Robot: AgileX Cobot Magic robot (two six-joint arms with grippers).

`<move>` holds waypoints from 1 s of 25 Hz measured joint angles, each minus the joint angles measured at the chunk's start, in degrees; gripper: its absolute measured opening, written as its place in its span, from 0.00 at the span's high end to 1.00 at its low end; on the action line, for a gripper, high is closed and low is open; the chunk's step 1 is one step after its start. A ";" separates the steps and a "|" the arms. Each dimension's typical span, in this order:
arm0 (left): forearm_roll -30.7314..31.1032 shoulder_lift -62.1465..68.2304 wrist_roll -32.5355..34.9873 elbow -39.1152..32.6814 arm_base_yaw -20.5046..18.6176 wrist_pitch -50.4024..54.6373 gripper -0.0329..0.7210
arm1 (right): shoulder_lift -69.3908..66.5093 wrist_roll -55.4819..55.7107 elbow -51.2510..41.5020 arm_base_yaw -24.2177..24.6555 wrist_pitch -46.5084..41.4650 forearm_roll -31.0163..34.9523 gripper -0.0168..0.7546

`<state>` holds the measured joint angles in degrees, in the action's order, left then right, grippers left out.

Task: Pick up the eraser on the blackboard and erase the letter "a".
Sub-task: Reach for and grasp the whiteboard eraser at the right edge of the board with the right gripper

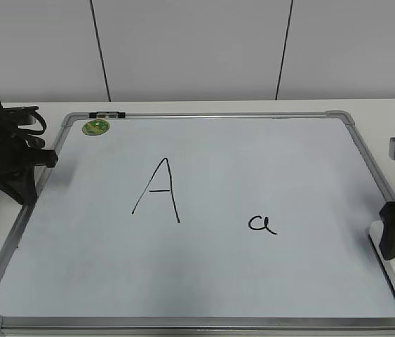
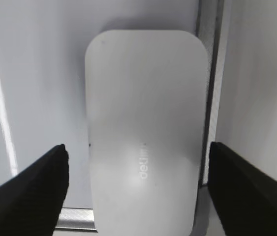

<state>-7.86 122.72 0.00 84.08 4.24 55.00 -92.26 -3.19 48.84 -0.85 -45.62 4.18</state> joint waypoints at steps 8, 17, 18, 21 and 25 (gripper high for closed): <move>-0.11 0.00 0.00 0.00 0.00 0.00 0.89 | -4.06 0.00 0.87 0.00 0.00 0.00 0.14; -0.11 0.00 0.00 0.00 0.00 0.00 0.88 | -6.01 0.00 1.46 0.00 0.00 0.00 0.15; -0.22 0.00 0.00 0.00 0.00 0.00 0.88 | -6.01 0.00 1.46 0.00 0.00 0.00 0.16; -0.22 0.00 0.00 0.00 0.00 0.00 0.88 | -6.01 0.00 1.46 0.00 0.00 0.00 0.19; -0.22 0.00 0.00 0.00 0.00 0.00 0.88 | -6.01 0.00 1.46 0.00 0.00 -0.62 0.27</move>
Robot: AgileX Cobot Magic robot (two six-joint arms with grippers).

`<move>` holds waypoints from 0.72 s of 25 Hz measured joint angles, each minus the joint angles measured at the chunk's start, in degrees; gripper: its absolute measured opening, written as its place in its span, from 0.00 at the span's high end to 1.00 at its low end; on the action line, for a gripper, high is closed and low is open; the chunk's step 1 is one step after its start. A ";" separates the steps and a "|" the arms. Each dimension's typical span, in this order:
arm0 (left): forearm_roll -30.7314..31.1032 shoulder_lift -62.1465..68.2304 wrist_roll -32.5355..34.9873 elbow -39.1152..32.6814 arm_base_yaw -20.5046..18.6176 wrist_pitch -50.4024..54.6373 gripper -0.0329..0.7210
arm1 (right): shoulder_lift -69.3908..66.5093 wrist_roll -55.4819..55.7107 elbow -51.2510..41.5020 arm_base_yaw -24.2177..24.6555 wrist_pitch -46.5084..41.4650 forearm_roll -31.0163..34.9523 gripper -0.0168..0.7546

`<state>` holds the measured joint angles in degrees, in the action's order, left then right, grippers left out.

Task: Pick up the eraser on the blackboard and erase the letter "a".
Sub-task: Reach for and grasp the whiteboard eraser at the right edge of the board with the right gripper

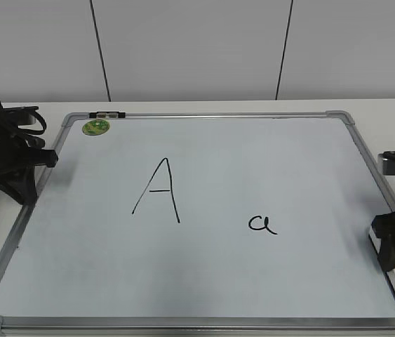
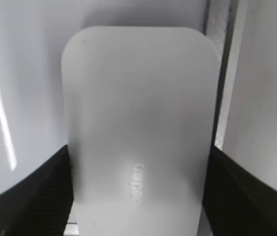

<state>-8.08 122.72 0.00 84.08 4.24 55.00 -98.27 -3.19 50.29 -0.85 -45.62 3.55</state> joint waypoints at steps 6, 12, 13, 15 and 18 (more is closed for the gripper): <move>-0.11 0.00 0.00 0.00 0.00 0.00 0.88 | 0.00 0.00 0.00 0.00 0.00 0.00 0.28; -0.18 0.00 0.00 0.00 0.00 0.00 0.88 | 0.00 0.00 0.00 0.00 0.00 0.00 0.29; -0.18 0.00 0.00 0.00 0.00 0.00 0.88 | 0.00 0.00 0.00 0.00 0.00 0.00 0.29; -0.18 0.00 0.00 0.00 0.00 0.00 0.88 | 0.00 -0.04 0.11 0.00 0.00 0.58 0.29; -0.32 0.00 0.00 0.00 0.00 0.00 0.88 | -0.41 -0.04 1.18 0.00 -1.68 2.23 0.29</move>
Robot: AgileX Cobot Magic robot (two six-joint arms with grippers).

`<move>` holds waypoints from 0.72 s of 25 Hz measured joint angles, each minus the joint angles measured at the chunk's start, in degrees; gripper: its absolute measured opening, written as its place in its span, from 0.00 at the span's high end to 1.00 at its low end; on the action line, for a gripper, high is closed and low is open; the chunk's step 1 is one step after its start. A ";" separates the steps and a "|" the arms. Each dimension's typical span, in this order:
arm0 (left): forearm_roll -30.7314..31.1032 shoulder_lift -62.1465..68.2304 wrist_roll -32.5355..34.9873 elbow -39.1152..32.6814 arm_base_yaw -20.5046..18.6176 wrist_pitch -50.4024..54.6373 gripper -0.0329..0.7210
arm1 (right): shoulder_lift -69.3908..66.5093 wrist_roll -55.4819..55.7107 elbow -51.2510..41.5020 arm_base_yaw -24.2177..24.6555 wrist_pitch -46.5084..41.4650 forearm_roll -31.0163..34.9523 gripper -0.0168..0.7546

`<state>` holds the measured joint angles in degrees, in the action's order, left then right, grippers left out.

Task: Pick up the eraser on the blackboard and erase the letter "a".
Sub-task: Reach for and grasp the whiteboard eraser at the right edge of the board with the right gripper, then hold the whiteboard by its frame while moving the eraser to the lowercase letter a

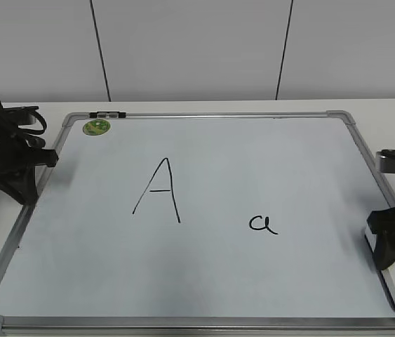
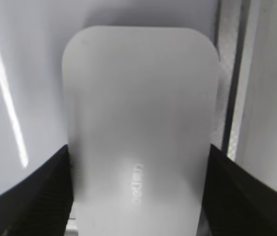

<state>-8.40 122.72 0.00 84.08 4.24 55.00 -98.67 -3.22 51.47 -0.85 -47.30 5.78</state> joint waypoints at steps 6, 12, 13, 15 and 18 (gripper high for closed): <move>-0.27 0.00 0.00 0.00 0.00 0.00 0.88 | -0.08 0.00 5.87 -0.36 -7.14 1.51 0.29; -0.40 0.00 0.00 0.00 0.00 0.00 0.88 | -0.08 0.34 12.23 -4.77 -11.97 0.80 0.29; -0.40 0.00 0.00 0.00 0.00 0.00 0.88 | -0.13 1.05 13.41 -6.14 -12.82 -0.27 0.29; -0.40 0.00 0.00 0.00 0.00 0.00 0.88 | -0.84 2.37 16.06 -8.02 -14.78 -2.00 0.29; -0.40 0.00 0.00 0.00 0.00 0.00 0.88 | -3.87 3.22 20.76 -10.76 -18.04 -3.07 0.29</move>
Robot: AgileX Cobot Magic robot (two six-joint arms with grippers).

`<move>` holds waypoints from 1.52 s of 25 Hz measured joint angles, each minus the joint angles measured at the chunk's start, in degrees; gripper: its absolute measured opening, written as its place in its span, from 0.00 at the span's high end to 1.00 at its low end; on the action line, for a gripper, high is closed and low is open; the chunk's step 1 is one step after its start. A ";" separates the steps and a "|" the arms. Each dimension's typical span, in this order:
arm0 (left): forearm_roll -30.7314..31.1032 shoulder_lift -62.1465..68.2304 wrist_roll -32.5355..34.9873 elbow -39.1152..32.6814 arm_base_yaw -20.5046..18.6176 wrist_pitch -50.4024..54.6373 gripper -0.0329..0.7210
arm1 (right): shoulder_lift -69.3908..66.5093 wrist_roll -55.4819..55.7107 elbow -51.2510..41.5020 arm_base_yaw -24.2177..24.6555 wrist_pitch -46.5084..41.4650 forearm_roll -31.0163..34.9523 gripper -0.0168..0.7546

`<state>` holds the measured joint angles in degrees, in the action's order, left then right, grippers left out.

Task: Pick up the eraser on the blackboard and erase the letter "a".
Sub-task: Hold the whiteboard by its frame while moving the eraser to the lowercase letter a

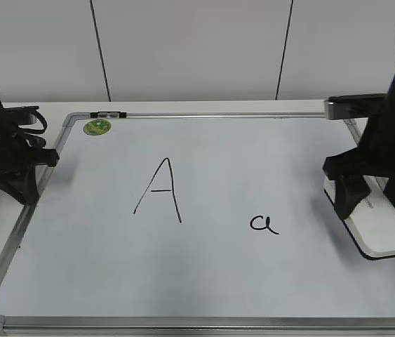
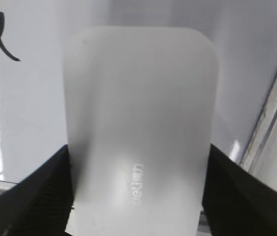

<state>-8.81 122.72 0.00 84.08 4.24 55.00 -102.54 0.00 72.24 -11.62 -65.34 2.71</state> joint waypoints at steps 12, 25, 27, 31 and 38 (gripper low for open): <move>-0.14 0.00 0.00 0.00 0.00 0.00 0.88 | -14.32 0.64 18.50 -6.40 -3.63 0.00 0.29; -0.40 0.00 0.00 0.00 0.00 0.00 0.88 | -18.47 0.77 20.19 -8.02 -3.54 1.58 0.29; -0.40 0.00 0.00 0.00 0.00 0.00 0.88 | -18.59 0.77 20.19 -8.02 -2.95 1.82 0.29; -0.40 0.00 0.00 0.00 0.00 0.00 0.88 | -18.81 0.87 20.19 -8.02 -1.82 2.15 0.29; -0.44 0.00 0.00 0.00 0.00 0.00 0.88 | -18.81 0.87 20.19 -8.02 -1.39 2.65 0.29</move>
<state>-9.25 122.72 0.00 84.08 4.24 55.00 -121.35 0.87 92.43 -19.63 -66.73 5.36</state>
